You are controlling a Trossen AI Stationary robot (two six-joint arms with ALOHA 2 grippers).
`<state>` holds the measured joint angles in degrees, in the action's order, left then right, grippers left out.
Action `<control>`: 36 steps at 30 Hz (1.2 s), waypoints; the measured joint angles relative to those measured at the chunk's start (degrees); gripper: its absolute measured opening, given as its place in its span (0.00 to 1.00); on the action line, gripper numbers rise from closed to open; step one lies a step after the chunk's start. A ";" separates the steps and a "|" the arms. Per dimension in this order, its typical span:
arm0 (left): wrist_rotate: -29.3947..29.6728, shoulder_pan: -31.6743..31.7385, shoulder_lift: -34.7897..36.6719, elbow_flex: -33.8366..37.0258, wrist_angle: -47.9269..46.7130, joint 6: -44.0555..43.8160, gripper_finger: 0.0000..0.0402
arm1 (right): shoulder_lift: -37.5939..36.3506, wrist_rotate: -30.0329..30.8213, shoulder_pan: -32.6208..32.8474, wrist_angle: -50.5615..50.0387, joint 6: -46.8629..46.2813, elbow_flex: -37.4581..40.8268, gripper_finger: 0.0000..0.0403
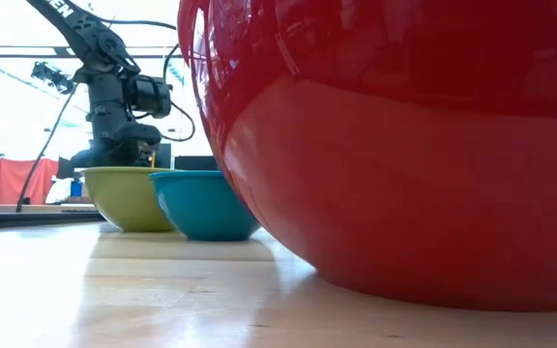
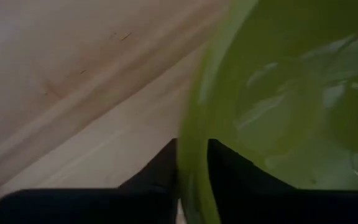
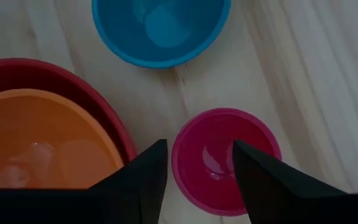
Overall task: Nest bowls inside each other
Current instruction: Stack the green bowl on top of the orange bowl
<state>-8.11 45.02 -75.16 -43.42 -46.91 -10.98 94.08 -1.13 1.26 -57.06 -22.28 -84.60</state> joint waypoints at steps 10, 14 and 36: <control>-0.34 -0.24 0.20 -0.17 0.53 -1.03 0.03 | 0.00 0.03 -0.02 0.00 0.02 0.00 0.47; 0.59 -0.24 0.24 -0.17 0.61 -1.02 0.03 | 0.00 0.03 0.00 0.00 0.00 0.00 0.47; -0.73 -4.49 2.84 -19.32 -5.47 -1.15 0.03 | -7.77 1.43 -3.26 -1.32 -4.35 -0.07 0.47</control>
<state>-8.84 40.53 -72.31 -62.74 -52.38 -12.13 86.32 0.30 -2.01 -58.38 -26.63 -84.66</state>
